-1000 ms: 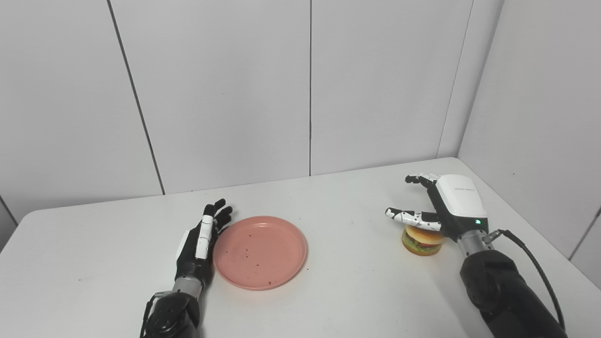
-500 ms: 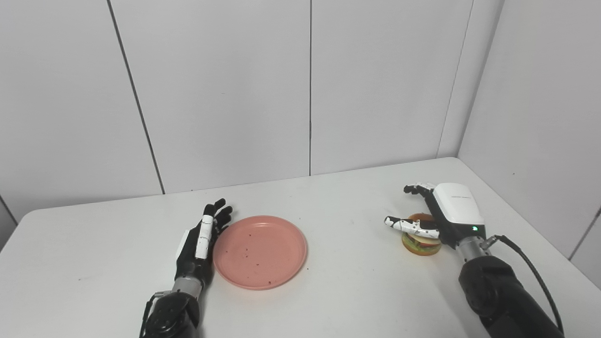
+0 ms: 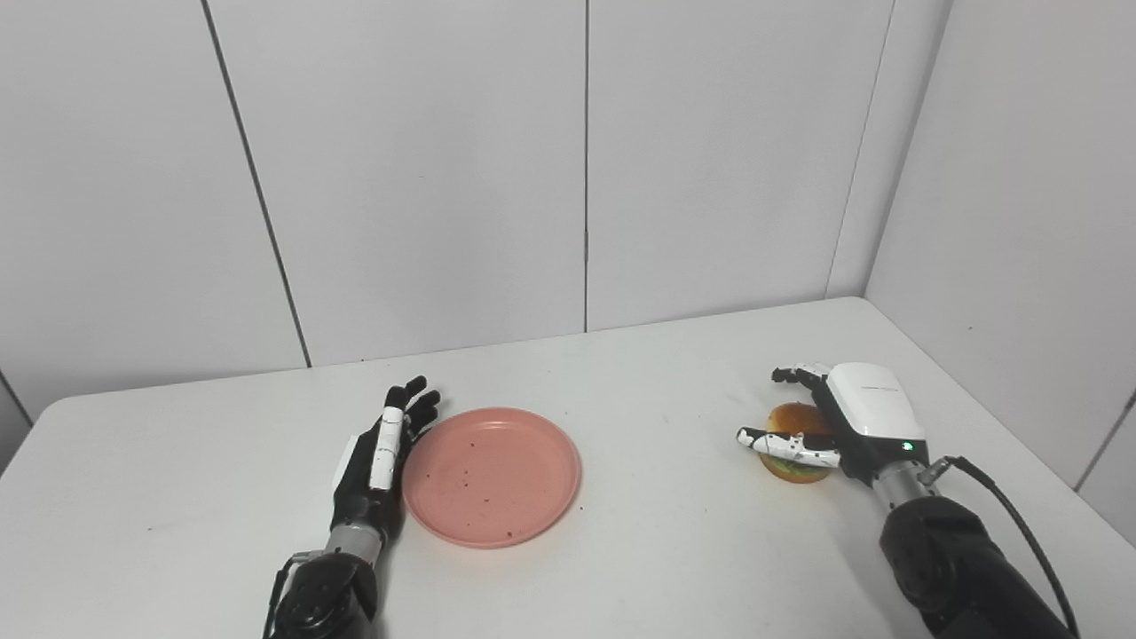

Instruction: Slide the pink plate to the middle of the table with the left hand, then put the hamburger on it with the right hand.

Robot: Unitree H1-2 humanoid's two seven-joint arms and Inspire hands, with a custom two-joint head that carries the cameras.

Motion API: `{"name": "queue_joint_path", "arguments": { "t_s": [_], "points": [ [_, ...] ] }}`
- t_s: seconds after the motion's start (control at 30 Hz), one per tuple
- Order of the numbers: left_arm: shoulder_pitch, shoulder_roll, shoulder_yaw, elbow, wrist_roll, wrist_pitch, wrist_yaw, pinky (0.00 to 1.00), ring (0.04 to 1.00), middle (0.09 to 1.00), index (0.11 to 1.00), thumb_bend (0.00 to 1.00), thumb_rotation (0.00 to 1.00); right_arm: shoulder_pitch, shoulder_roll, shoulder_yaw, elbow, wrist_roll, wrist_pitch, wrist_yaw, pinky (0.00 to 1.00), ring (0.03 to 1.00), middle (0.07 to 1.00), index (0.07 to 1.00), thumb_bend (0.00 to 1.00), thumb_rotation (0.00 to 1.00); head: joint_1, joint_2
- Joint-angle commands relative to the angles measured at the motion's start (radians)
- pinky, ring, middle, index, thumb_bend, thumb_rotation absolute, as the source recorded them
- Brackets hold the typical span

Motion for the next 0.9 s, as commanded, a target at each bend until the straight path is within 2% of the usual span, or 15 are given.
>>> {"name": "queue_joint_path", "arguments": {
  "t_s": [0.0,0.43,0.67,0.87],
  "points": [
    [0.005,0.003,-0.003,0.003,0.01,0.032,0.005,0.9,0.916,0.88,0.874,0.89,0.95,-0.049,-0.023,-0.005,-0.012,0.0,0.035,-0.003,0.68,0.748,0.748,0.708,0.73,0.89,0.001,0.001],
    [0.008,0.007,-0.001,-0.015,0.014,0.046,0.003,0.9,0.916,0.877,0.875,0.89,0.95,-0.071,-0.019,0.019,0.058,0.007,0.015,-0.032,0.61,0.722,0.735,0.7,0.74,0.93,0.007,0.003],
    [0.01,0.007,0.0,-0.02,0.014,0.052,0.002,0.91,0.915,0.871,0.871,0.89,0.94,-0.075,-0.021,0.032,0.086,0.014,0.024,-0.027,0.64,0.73,0.741,0.715,0.76,0.98,0.009,0.005],
    [0.012,0.007,0.001,-0.031,0.012,0.06,-0.001,0.92,0.919,0.876,0.875,0.89,0.93,-0.078,-0.017,0.038,0.115,0.024,0.013,-0.038,0.63,0.724,0.742,0.705,0.76,0.96,0.011,0.007]
  ]
}}
